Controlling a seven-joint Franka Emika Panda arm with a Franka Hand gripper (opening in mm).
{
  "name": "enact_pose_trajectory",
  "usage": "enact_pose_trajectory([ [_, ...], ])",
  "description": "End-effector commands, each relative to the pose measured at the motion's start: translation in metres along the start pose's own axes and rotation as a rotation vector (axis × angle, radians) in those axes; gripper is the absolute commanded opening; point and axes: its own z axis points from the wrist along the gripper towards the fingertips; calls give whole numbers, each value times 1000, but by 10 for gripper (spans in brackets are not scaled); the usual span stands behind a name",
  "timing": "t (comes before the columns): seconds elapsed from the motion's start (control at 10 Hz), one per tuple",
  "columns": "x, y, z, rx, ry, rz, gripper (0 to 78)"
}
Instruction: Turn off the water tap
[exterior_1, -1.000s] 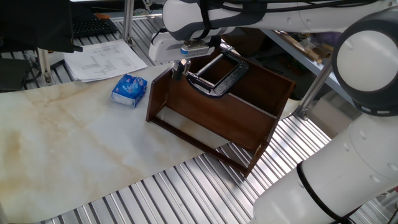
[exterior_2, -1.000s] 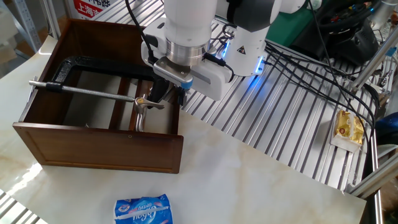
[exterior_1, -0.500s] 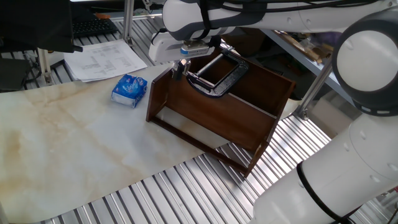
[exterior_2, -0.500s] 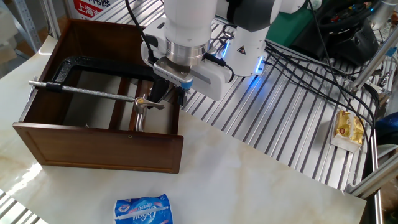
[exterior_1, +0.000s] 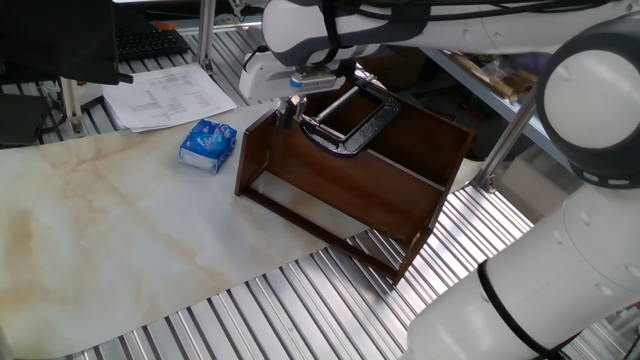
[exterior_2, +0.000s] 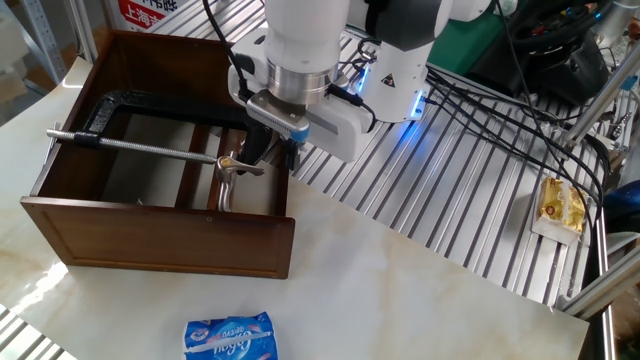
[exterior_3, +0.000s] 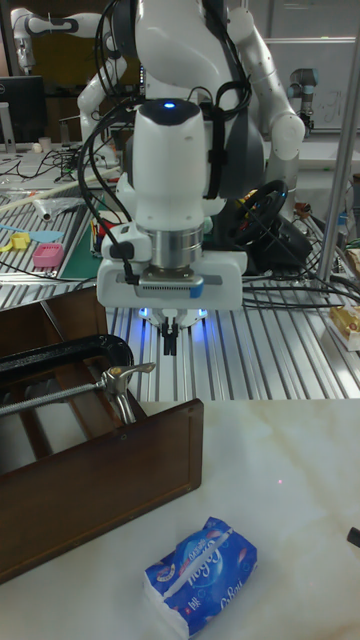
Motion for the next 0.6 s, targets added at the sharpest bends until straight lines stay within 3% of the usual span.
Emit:
enact_pose_trajectory([
  [0.1,0,0,-1,5,-11,-5,0],
  [0.6,0,0,-2,0,-12,-14,0],
])
